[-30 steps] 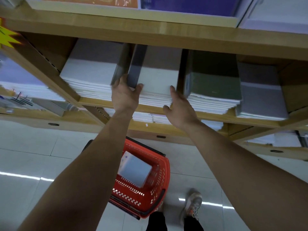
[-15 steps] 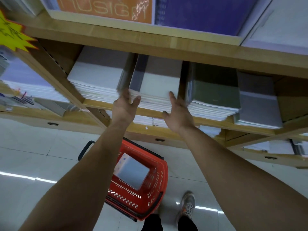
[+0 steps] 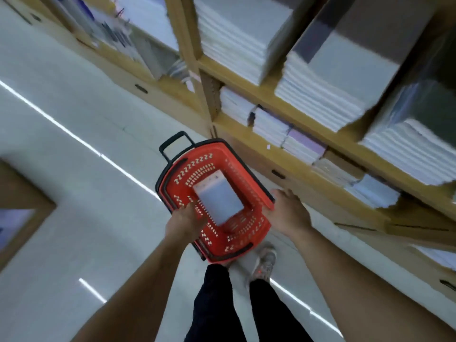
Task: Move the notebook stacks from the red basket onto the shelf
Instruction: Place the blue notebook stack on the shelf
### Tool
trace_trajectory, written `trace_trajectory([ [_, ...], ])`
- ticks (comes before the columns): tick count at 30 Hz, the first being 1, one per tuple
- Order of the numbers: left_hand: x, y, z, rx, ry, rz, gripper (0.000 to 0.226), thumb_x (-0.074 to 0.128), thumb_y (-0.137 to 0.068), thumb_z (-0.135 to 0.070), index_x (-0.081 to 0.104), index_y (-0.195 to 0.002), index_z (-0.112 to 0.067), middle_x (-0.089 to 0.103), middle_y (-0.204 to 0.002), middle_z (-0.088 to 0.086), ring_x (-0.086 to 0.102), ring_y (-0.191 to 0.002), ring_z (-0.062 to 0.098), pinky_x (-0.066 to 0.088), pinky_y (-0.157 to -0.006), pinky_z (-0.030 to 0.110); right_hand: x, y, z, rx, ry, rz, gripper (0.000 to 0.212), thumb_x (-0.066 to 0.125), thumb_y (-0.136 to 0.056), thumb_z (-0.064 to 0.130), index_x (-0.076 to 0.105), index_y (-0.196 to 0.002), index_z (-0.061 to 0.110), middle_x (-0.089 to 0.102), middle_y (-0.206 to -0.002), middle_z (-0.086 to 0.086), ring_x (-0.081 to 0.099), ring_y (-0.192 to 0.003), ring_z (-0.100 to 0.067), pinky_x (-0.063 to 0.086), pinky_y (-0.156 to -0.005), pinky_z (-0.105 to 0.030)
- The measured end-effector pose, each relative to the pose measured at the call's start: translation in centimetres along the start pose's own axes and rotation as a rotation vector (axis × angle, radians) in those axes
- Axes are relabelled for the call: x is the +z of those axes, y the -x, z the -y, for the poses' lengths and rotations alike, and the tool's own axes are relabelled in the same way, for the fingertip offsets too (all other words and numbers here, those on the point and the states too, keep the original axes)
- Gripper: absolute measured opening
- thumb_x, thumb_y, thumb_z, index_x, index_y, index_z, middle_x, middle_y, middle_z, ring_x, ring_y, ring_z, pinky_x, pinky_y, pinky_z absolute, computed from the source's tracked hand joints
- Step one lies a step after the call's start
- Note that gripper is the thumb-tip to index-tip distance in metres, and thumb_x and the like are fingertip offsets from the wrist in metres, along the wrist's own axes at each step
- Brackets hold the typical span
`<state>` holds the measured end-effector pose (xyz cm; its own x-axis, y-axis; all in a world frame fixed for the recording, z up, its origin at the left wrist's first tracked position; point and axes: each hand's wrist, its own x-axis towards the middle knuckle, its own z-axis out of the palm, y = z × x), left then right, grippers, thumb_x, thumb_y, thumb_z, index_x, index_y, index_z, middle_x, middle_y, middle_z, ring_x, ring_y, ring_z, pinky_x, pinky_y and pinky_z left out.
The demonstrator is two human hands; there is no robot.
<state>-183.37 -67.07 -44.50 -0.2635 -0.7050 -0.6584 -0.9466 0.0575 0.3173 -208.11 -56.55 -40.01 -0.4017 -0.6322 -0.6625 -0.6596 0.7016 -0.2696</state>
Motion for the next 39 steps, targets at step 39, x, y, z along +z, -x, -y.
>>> trace_trajectory([
  [39,40.0,-34.1,13.5,-0.550,1.012,-0.362,0.069,0.070,-0.090,-0.042,0.037,-0.146,-0.019,0.054,-0.141,0.000,0.051,-0.129,0.019,0.036,-0.101,0.025,42.6,-42.4,-6.6,-0.141,-0.128,0.147,0.095,0.071,-0.084,0.054,0.019,-0.151,0.009,0.054,-0.139,-0.022,0.056,-0.123,-0.039,0.046,-0.101,-0.042],
])
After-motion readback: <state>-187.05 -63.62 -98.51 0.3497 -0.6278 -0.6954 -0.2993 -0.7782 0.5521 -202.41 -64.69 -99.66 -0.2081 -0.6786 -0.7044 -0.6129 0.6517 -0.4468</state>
